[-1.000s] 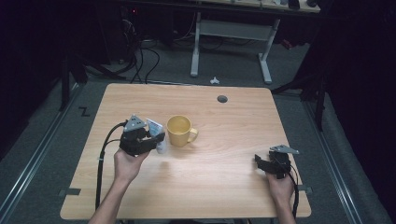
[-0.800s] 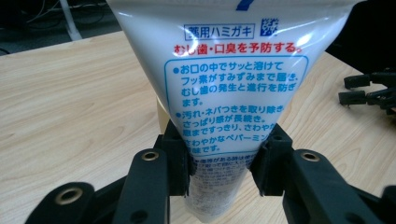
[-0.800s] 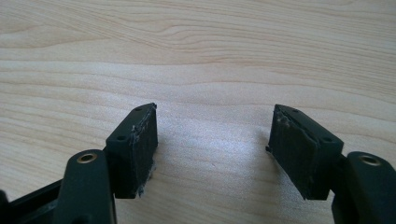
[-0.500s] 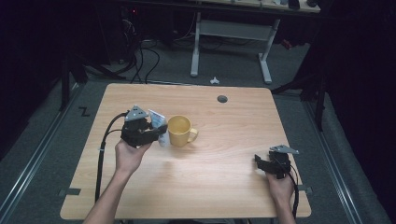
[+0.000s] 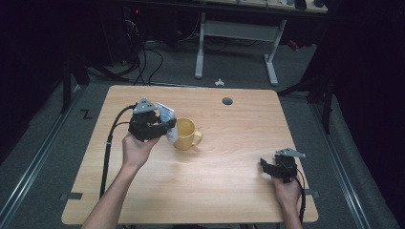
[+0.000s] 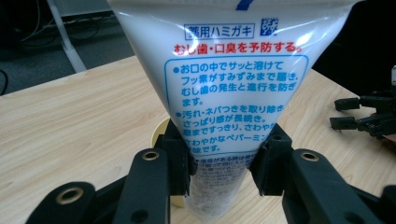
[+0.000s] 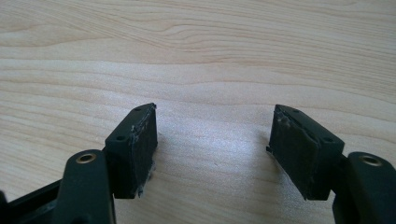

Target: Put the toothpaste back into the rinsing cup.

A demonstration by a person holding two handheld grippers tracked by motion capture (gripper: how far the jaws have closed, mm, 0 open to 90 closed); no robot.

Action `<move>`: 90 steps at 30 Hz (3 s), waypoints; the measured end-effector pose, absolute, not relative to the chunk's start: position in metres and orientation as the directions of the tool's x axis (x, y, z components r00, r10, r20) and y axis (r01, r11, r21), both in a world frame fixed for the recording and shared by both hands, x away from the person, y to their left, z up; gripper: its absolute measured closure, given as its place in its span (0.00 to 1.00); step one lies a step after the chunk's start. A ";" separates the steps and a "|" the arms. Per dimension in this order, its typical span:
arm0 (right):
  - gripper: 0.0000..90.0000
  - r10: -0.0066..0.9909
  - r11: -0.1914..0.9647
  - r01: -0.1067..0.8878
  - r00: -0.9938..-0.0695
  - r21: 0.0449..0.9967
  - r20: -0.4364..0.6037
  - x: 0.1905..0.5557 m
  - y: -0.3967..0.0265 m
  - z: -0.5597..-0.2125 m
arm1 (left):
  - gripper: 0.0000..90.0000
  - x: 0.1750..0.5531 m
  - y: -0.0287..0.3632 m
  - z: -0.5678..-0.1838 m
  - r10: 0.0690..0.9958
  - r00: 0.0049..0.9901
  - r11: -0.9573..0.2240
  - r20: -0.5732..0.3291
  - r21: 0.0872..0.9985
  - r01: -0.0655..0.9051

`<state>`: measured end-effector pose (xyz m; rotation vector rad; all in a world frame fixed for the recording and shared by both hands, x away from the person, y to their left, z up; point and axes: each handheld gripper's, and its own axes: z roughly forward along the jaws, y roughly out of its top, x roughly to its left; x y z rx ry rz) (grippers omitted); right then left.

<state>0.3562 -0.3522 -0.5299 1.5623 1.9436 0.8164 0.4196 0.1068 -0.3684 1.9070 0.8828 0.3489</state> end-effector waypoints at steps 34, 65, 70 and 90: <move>0.36 0.978 0.156 0.672 -0.207 0.724 -0.019 0.356 -0.352 -0.530 | 0.71 0.451 0.082 -0.370 0.713 0.690 -0.275 -0.120 0.859 0.433; 0.36 0.978 0.157 0.672 -0.207 0.724 -0.020 0.356 -0.352 -0.530 | 0.70 0.465 0.061 -0.404 0.725 0.684 -0.326 -0.080 0.835 0.444; 0.36 0.978 0.157 0.671 -0.207 0.724 -0.020 0.356 -0.352 -0.530 | 0.70 0.466 0.058 -0.408 0.728 0.682 -0.330 -0.076 0.832 0.446; 0.36 0.978 0.157 0.672 -0.207 0.724 -0.019 0.356 -0.352 -0.530 | 0.70 0.467 0.053 -0.427 0.746 0.662 -0.331 -0.073 0.821 0.464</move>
